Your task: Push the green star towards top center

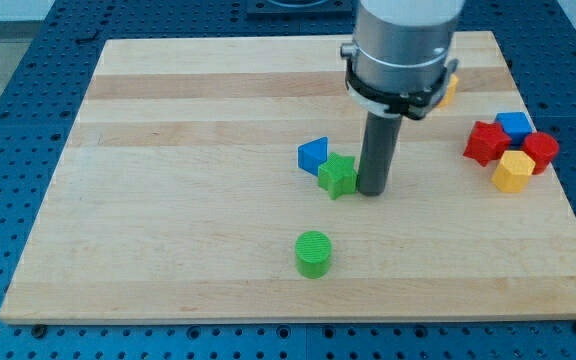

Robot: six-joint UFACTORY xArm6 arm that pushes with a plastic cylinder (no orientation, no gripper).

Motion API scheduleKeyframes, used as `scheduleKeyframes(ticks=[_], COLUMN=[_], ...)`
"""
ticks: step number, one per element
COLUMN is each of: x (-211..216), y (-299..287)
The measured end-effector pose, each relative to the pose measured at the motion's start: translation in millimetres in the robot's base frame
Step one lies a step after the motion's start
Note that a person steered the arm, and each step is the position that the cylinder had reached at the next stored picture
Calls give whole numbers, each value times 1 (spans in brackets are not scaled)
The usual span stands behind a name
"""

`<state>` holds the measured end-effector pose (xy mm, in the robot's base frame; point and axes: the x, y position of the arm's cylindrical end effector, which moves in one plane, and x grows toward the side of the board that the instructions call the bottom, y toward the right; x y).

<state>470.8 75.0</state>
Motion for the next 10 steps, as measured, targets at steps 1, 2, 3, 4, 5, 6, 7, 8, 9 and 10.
scheduleKeyframes(ticks=[1,2,3,4,5,6,7,8,9,10], x=[-20,-44,-45,-38,-19,-19,-15,8,33,37], y=[-10,-28,-29,-16,4,4,6,4,-8,-25])
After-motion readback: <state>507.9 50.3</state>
